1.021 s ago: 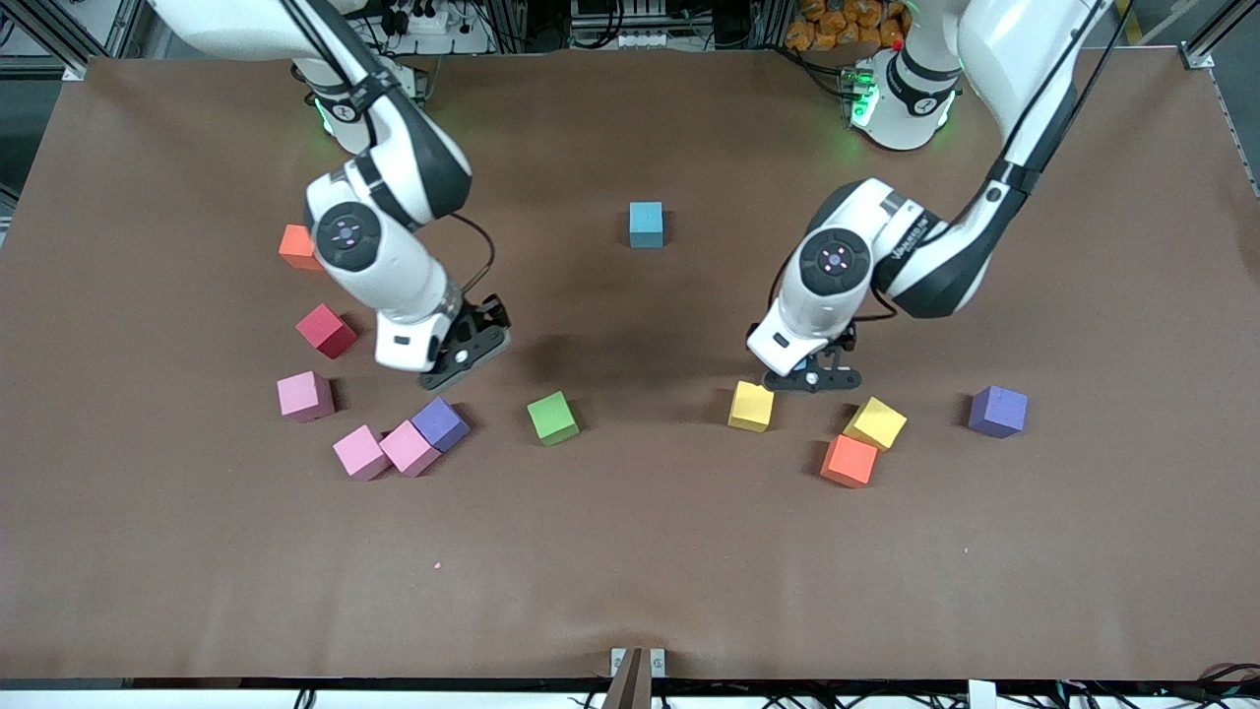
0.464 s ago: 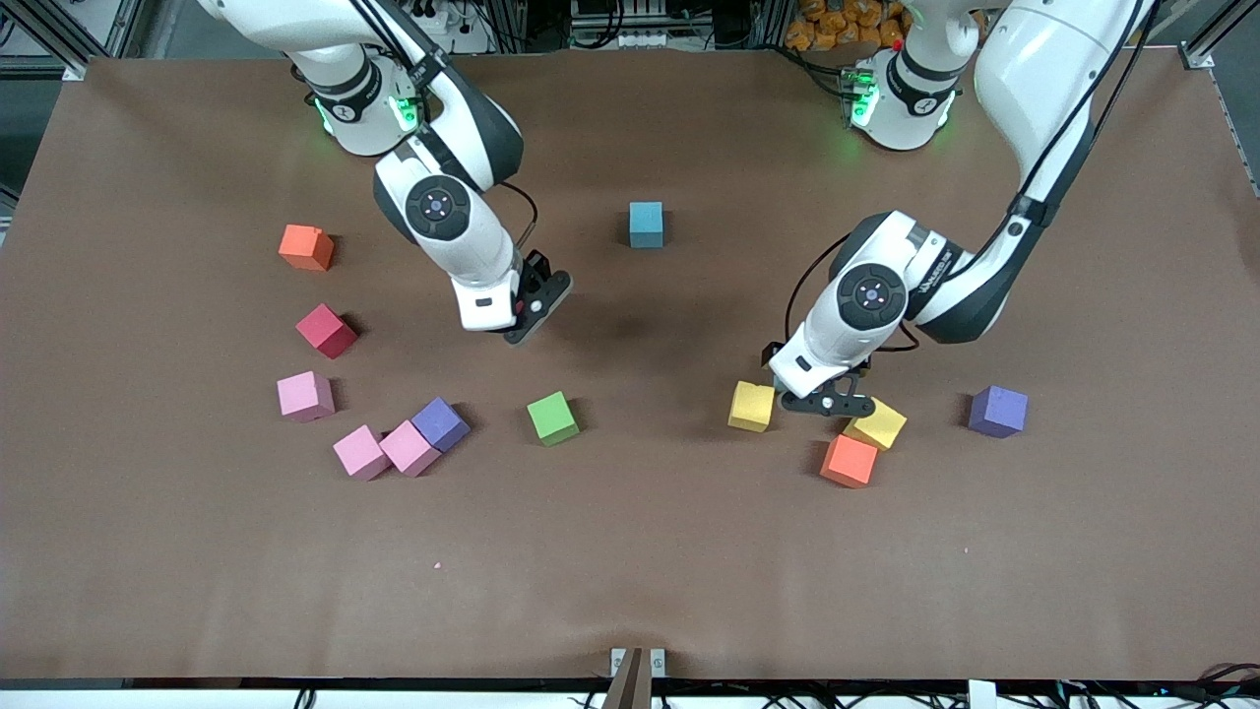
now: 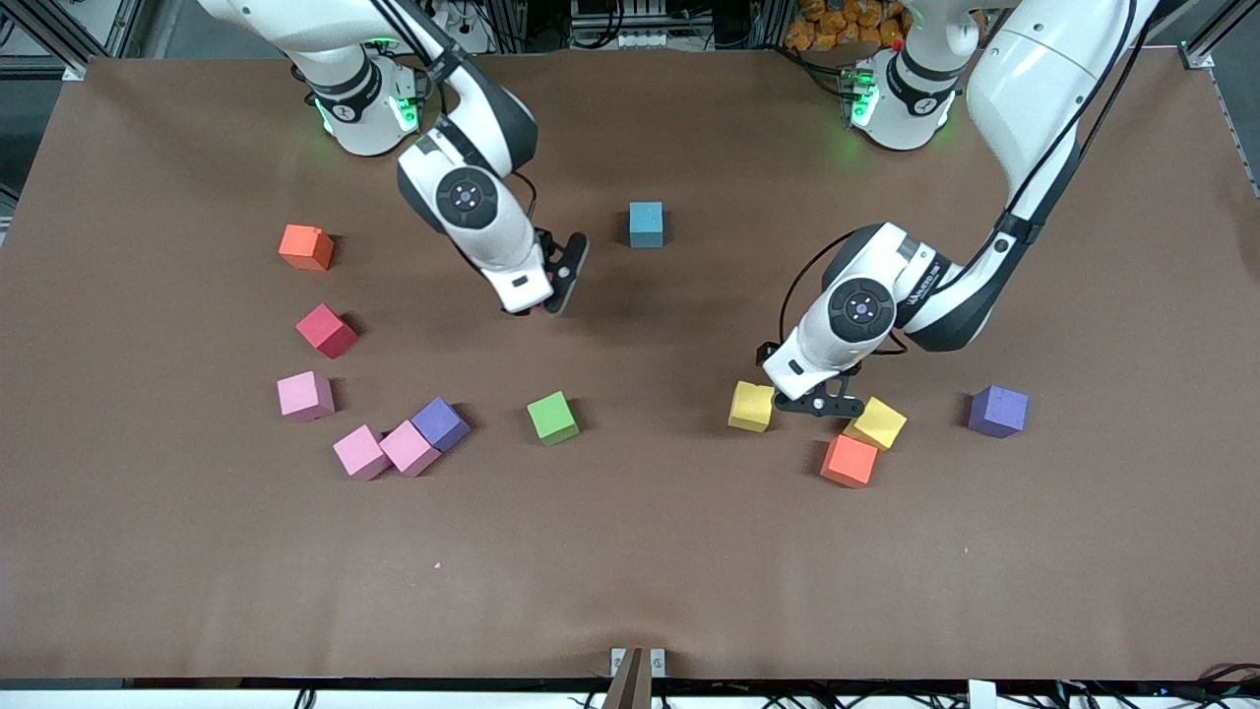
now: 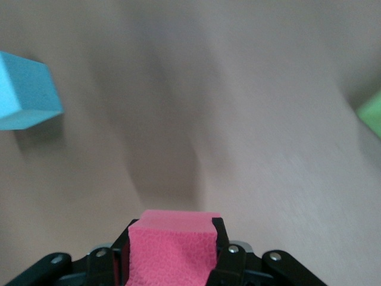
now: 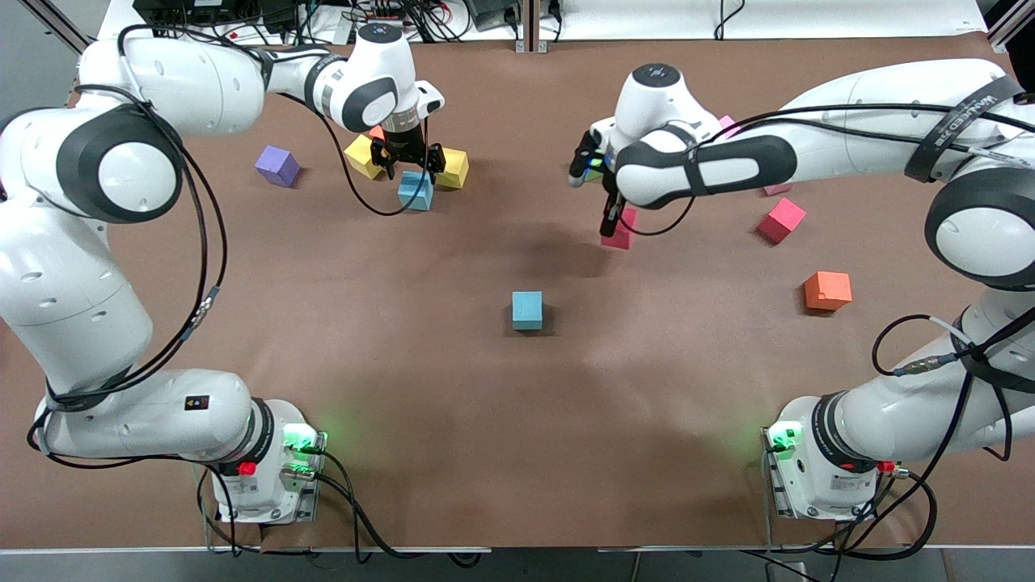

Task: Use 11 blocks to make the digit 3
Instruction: 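Lower the crimson block beside the cyan block while the left gripper reaches cyan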

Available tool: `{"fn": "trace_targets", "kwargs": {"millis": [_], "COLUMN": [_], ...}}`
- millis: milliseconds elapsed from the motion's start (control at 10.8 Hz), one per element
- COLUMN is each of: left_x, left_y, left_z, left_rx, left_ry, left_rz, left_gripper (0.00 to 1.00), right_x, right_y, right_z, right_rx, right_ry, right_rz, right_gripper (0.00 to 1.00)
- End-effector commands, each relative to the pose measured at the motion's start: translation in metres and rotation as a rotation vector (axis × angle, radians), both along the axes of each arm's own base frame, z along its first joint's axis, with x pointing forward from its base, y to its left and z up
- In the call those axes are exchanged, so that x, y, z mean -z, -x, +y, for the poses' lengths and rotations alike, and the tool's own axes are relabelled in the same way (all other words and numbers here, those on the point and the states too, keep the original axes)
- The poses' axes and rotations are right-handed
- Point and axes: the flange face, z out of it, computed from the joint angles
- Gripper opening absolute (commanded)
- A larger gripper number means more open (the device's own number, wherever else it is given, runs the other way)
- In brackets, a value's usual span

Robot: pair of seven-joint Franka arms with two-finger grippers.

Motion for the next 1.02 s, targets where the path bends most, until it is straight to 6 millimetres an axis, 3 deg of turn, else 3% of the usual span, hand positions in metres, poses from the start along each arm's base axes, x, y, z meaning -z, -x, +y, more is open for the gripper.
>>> {"fn": "trace_targets", "kwargs": {"millis": [0, 278, 371, 557, 743, 928], "left_x": [0.011, 0.019, 0.019, 0.02, 0.019, 0.012], "left_y": [0.004, 0.006, 0.008, 0.008, 0.006, 0.002], "left_z": [-0.002, -0.002, -0.001, 0.0, 0.003, 0.01], "left_rx": [-0.001, -0.001, -0.001, -0.001, -0.044, -0.084], "left_ry": [0.006, 0.006, 0.004, 0.001, -0.008, -0.015], "left_rz": [0.005, 0.015, 0.017, 0.016, 0.012, 0.002], "left_gripper": [1.0, 1.0, 0.81, 0.67, 0.56, 0.51], "right_x": [0.012, 0.025, 0.028, 0.039, 0.042, 0.057], "right_y": [0.041, 0.082, 0.093, 0.11, 0.123, 0.124], "right_z": [0.022, 0.049, 0.057, 0.069, 0.079, 0.081], "right_rx": [-0.11, -0.222, -0.246, -0.275, -0.301, -0.282], "right_ry": [-0.069, -0.092, -0.091, -0.106, -0.119, -0.162], "right_rz": [-0.05, -0.055, -0.048, -0.036, -0.039, -0.044], "right_gripper": [0.26, 0.26, 0.26, 0.26, 0.26, 0.26]}}
